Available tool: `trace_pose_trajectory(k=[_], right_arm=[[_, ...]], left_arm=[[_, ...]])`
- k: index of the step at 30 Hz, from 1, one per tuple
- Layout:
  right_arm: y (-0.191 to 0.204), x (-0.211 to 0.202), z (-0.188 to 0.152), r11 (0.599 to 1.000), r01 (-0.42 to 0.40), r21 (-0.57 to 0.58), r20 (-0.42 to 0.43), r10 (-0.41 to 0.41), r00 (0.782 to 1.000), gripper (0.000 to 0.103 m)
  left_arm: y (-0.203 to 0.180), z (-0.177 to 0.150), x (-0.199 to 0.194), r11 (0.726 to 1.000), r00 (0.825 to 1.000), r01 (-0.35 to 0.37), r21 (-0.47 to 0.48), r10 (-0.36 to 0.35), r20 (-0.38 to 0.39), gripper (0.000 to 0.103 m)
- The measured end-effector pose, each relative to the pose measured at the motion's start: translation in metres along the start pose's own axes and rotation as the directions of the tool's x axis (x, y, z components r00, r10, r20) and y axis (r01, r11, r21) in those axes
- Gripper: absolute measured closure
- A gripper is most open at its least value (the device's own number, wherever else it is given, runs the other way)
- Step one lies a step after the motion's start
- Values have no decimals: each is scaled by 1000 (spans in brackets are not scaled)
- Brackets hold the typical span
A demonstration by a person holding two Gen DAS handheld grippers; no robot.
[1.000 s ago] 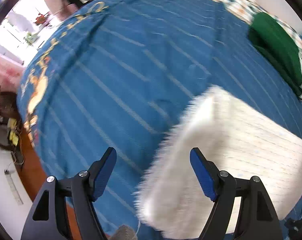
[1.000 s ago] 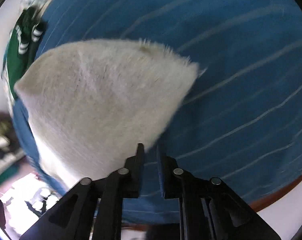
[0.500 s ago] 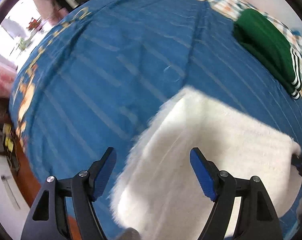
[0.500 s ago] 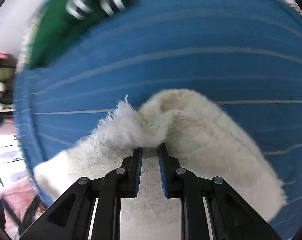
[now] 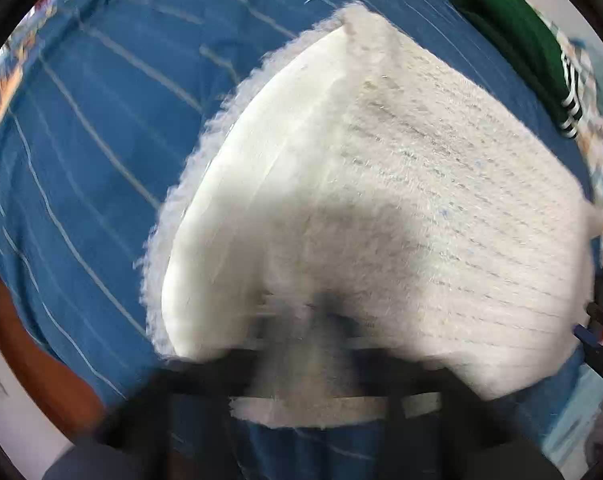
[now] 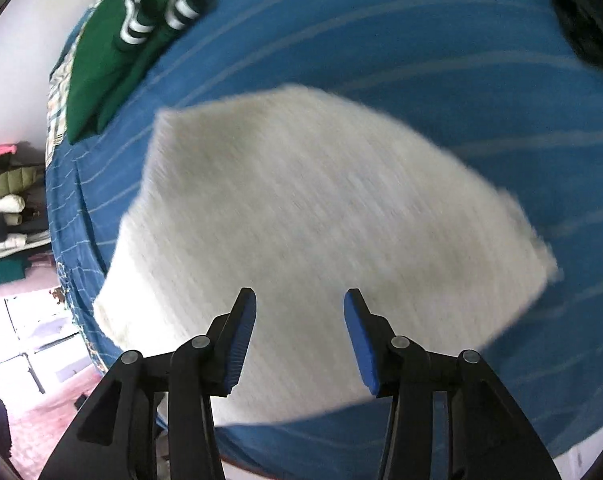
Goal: Fold large clothes
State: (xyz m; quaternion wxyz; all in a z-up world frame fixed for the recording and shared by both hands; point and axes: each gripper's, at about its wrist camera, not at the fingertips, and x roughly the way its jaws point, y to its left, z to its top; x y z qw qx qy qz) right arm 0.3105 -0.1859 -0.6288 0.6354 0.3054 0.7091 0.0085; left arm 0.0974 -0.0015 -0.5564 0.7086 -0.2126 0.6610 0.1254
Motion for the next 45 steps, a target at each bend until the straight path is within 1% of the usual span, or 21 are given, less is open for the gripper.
trace_pose_trajectory(k=[3, 5, 7, 11, 12, 14, 16, 20, 21, 24, 25, 26, 28, 30, 32, 35, 38, 39, 41, 43, 45], right_arm=[[-11, -12, -15, 999, 45, -8, 43, -44, 998, 55], [-7, -14, -23, 998, 48, -30, 106, -44, 993, 55], [-8, -18, -28, 996, 57, -63, 143, -47, 989, 55], [-13, -13, -29, 998, 39, -41, 90, -35, 995, 54], [-18, -14, -30, 1000, 15, -22, 73, -13, 997, 51], [-33, -23, -37, 1000, -20, 23, 98, 18, 995, 26], [-52, -35, -45, 998, -29, 58, 127, 21, 992, 22], [-67, -44, -48, 997, -34, 66, 129, 26, 991, 22], [-59, -43, -42, 997, -59, 40, 120, 54, 991, 22], [-15, -31, -14, 990, -119, -77, 96, 126, 987, 23], [2, -24, -3, 984, -130, -123, 89, 141, 986, 32], [19, -16, 9, 979, -127, -160, 100, 144, 985, 52], [48, 1, 31, 972, -121, -201, 101, 143, 984, 78], [70, 23, 51, 973, -71, -220, 123, 100, 987, 83], [75, 58, 73, 977, 39, -208, 71, -25, 997, 87], [76, 64, 89, 983, 37, -178, 35, -31, 999, 87], [68, 34, 83, 982, -21, -188, 47, 31, 998, 83], [59, 20, 76, 981, -58, -186, 64, 71, 995, 73], [27, -18, 53, 980, -104, -167, 150, 130, 980, 38], [-11, -50, 25, 983, -125, -132, 248, 155, 956, 26], [-50, -68, -4, 990, -123, -74, 287, 139, 948, 26]], left_arm=[[-3, 0, -28, 999, 994, -24, 24, 22, 104, 100], [2, -1, -39, 999, 992, -31, 33, 26, 124, 99], [7, -5, -37, 998, 992, -52, 46, 46, 116, 99], [23, -18, -7, 997, 997, -71, 39, 70, 46, 98], [25, -20, -4, 998, 998, -61, 25, 60, 31, 98], [24, -20, -11, 998, 998, -55, 5, 55, 25, 92], [22, -20, -28, 999, 999, -38, -1, 38, 32, 92], [14, -16, -71, 992, 986, -126, 17, 124, 112, 90], [14, -15, -79, 990, 982, -142, 20, 138, 131, 80], [3, -9, -91, 988, 972, -153, 39, 143, 184, 10], [-4, -5, -92, 985, 966, -165, 56, 150, 210, 9], [-5, 0, -91, 981, 960, -183, 70, 162, 228, 9], [-8, 13, -86, 976, 953, -197, 95, 168, 252, 9], [-17, 18, -78, 975, 944, -198, 103, 162, 288, 9], [-27, 24, -60, 970, 943, -210, 120, 169, 286, 9], [-34, 29, -26, 961, 950, -236, 142, 197, 244, 9], [-27, 25, 11, 958, 965, -235, 165, 211, 153, 9], [-24, 23, 18, 961, 970, -223, 165, 201, 137, 7], [-14, 25, 24, 973, 976, -184, 140, 164, 143, 0], [-3, 30, 29, 988, 986, -114, 106, 99, 135, 0], [5, 34, 29, 995, 989, -64, 75, 54, 137, 0]])
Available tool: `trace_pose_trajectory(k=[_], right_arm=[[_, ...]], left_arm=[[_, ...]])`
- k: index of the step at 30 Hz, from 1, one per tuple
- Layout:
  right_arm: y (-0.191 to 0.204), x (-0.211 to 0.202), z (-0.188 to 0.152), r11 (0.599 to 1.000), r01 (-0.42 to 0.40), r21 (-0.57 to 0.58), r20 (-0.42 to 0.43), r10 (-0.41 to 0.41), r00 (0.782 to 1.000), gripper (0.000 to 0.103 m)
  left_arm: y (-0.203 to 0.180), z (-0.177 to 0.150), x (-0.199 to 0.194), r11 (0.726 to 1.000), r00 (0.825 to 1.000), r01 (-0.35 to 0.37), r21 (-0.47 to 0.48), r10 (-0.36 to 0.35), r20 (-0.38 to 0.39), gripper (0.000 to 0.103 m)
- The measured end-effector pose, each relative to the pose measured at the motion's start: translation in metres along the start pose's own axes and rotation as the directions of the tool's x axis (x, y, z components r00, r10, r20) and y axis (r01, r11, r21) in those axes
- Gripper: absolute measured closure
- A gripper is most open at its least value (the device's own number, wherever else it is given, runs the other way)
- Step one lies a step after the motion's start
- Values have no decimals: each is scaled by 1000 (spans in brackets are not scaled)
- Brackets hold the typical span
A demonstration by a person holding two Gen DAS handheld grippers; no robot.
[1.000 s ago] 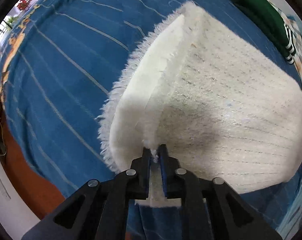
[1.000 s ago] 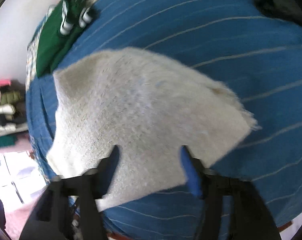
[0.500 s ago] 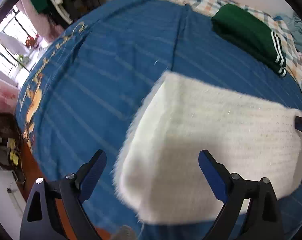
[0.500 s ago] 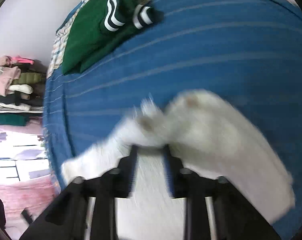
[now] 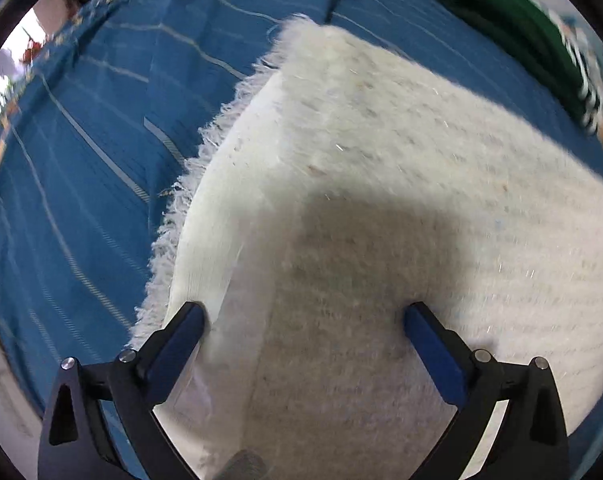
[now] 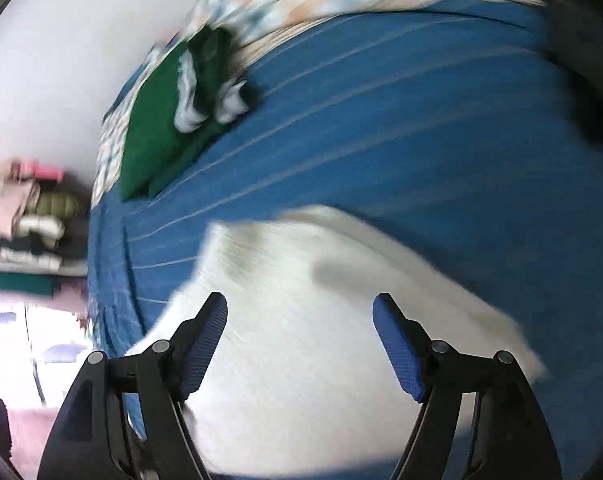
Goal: Fold large clothes
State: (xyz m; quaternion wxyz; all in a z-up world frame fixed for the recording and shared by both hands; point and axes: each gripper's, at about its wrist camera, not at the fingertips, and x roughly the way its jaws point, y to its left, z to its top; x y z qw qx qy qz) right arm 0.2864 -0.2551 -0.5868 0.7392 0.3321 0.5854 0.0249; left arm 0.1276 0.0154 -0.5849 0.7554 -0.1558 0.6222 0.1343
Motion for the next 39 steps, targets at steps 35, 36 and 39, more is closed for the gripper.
trace_pose_trajectory(k=[35, 36, 39], right_arm=[[-47, -35, -13, 845, -508, 165, 351, 431, 831, 78], [-42, -49, -8, 871, -475, 129, 355, 407, 842, 78], [-17, -74, 2, 927, -375, 17, 348, 346, 871, 78]], left_arm=[[-270, -3, -8, 839, 963, 267, 474, -253, -94, 0], [-277, -2, -6, 827, 955, 294, 479, -273, -115, 0], [-284, 9, -11, 824, 924, 381, 419, -339, -174, 0]])
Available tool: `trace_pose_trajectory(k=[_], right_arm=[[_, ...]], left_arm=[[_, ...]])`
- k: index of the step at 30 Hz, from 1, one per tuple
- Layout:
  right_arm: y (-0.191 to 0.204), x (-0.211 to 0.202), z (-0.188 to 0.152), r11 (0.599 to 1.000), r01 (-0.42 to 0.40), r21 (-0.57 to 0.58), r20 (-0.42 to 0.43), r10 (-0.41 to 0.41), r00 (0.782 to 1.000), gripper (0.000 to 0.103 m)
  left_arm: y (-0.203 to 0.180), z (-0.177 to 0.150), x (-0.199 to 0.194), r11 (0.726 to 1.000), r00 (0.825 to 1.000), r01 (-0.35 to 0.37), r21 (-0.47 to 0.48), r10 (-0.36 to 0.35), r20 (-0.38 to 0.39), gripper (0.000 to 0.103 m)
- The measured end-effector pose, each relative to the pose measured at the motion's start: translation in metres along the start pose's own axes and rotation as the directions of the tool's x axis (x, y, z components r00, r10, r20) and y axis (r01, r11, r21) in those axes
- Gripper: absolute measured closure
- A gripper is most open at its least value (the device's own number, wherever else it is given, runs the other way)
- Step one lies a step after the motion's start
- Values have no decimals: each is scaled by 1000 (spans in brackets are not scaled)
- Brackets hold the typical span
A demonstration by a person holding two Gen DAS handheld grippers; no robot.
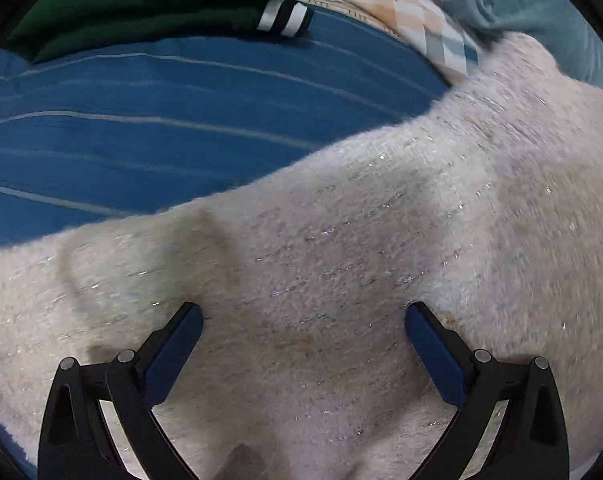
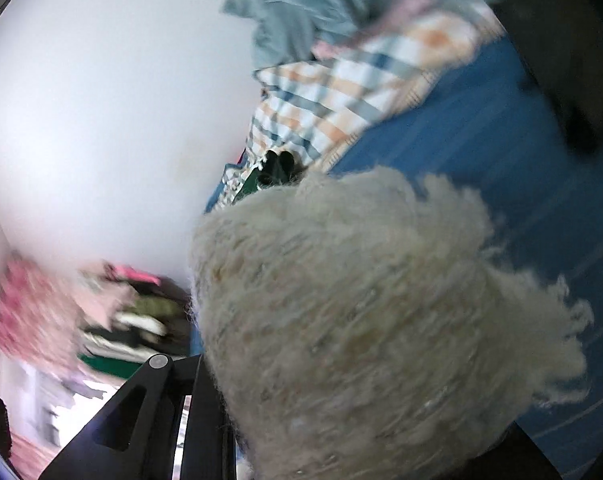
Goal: Fold large clothes
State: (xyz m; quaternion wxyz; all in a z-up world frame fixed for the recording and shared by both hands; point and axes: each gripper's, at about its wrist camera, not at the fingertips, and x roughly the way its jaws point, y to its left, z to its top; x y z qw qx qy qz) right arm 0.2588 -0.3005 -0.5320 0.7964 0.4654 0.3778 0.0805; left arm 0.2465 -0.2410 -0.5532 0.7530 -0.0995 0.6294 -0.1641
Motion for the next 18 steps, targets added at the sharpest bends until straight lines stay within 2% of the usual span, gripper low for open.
trace_pose_trajectory(k=[2, 4, 7, 10, 11, 12, 14, 15, 16, 18], right_arm=[[21, -4, 1, 997, 8, -72, -21, -9, 1000, 78], [48, -4, -10, 988, -11, -156, -69, 0, 998, 78], [104, 16, -47, 952, -45, -304, -175, -10, 985, 78], [151, 51, -110, 877, -88, -472, -286, -57, 957, 78], [165, 70, -141, 845, -113, -523, -335, -83, 938, 78], [172, 77, -165, 816, -129, -564, -363, -105, 926, 78], [181, 110, -225, 744, -158, -649, -426, -183, 886, 78], [180, 121, -249, 714, -167, -680, -446, -222, 867, 78], [177, 136, -277, 675, -171, -718, -459, -273, 845, 78], [168, 164, -317, 621, -194, -760, -494, -357, 793, 76]], left_arm=[[16, -6, -26, 997, 999, 18, -76, -15, 37, 0], [53, -32, -74, 983, 995, 11, -182, 7, 98, 0], [105, -84, -131, 954, 983, -70, -291, 115, 142, 0], [168, -160, -188, 893, 960, -176, -415, 249, 130, 0], [189, -188, -206, 861, 947, -220, -459, 301, 109, 0], [198, -208, -205, 842, 941, -241, -483, 325, 96, 0], [227, -259, -226, 778, 923, -286, -560, 380, 56, 0], [219, -259, -221, 758, 916, -301, -579, 398, 44, 0], [231, -281, -230, 729, 909, -312, -609, 415, 30, 0], [239, -290, -233, 690, 907, -304, -657, 420, 22, 0]])
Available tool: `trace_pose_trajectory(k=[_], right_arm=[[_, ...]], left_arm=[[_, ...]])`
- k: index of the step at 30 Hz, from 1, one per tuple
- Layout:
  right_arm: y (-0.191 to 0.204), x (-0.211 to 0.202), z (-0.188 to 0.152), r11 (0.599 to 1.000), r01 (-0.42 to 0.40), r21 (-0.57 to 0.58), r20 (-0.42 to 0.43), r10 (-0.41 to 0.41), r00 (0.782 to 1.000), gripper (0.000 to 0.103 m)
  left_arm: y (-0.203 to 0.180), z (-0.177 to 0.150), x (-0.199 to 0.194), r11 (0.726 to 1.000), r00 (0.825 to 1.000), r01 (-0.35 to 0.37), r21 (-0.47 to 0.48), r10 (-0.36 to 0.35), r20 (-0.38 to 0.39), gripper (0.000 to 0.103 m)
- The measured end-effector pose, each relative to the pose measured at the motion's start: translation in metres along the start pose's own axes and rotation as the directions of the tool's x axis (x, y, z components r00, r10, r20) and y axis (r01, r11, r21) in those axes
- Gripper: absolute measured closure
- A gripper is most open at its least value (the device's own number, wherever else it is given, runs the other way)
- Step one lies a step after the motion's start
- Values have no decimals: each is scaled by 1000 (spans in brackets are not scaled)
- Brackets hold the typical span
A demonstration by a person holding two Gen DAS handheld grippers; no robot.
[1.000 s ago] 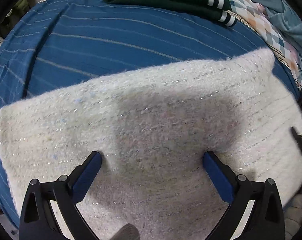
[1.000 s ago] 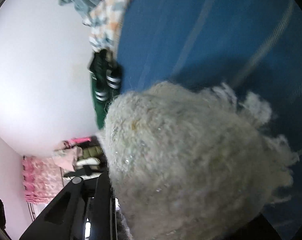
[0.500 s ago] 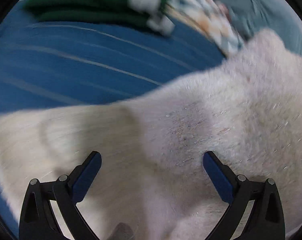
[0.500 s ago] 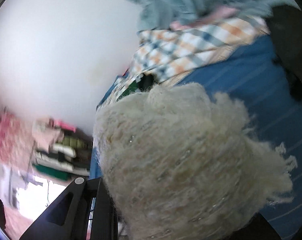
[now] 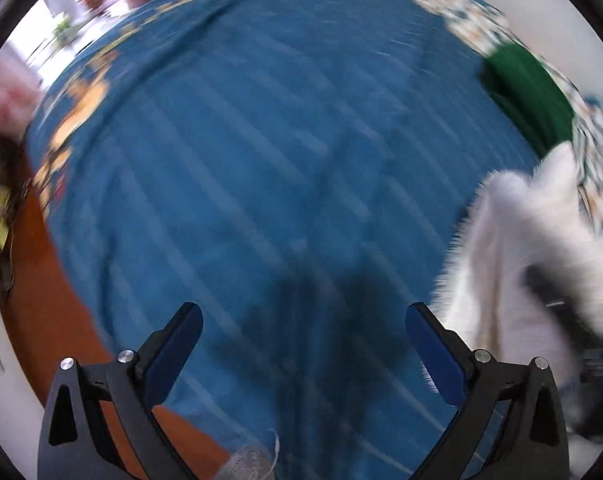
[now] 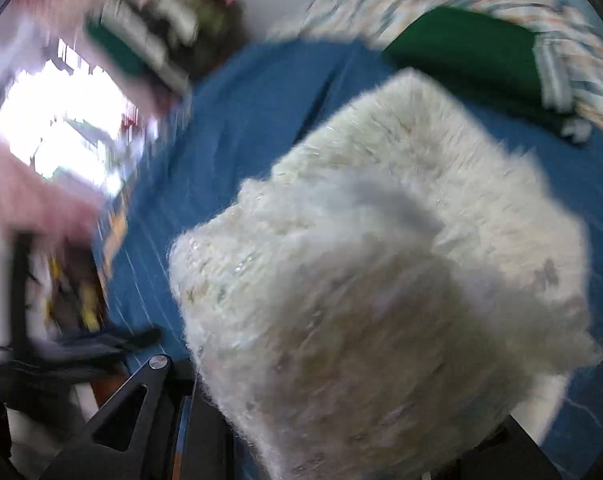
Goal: Fold large clothes
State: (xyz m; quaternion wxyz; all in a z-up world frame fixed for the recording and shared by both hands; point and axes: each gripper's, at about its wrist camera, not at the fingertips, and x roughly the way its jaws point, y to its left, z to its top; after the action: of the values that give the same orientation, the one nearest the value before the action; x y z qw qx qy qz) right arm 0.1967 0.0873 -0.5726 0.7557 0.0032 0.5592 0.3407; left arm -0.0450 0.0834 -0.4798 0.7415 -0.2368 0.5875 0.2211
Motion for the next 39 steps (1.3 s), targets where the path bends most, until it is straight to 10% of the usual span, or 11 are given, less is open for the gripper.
trace_pose_trajectory(k=[4, 8, 12, 22, 23, 25, 34, 39], right_arm=[[23, 34, -10, 996, 20, -90, -138, -33, 990, 64], [10, -14, -6, 990, -136, -29, -137, 131, 982, 20], [-35, -65, -20, 958, -238, 163, -114, 258, 960, 20], [-169, -97, -70, 860, -47, 508, -95, 110, 989, 20], [-175, -96, -72, 848, -49, 528, -85, 110, 990, 20], [-182, -98, -72, 838, -42, 544, -75, 98, 992, 21], [-167, -92, -32, 885, -61, 461, -110, 125, 986, 37], [-158, -38, -16, 905, 15, 426, -227, 91, 970, 60]], left_arm=[[-4, 2, -5, 994, 998, 63, -94, -63, 12, 0], [-21, 2, -17, 975, 984, 179, -134, -175, 40, 0], [-52, 3, -22, 945, 953, 303, -122, -301, 34, 0], [-125, 13, 75, 823, 848, 501, -270, -529, -38, 4], [-130, 14, 76, 818, 847, 507, -270, -532, -21, 17], [-142, 19, 76, 834, 863, 489, -256, -506, 1, 77], [-99, -38, 39, 893, 926, 373, -250, -376, 37, 92], [-89, -36, 61, 891, 927, 363, -272, -374, 15, 92]])
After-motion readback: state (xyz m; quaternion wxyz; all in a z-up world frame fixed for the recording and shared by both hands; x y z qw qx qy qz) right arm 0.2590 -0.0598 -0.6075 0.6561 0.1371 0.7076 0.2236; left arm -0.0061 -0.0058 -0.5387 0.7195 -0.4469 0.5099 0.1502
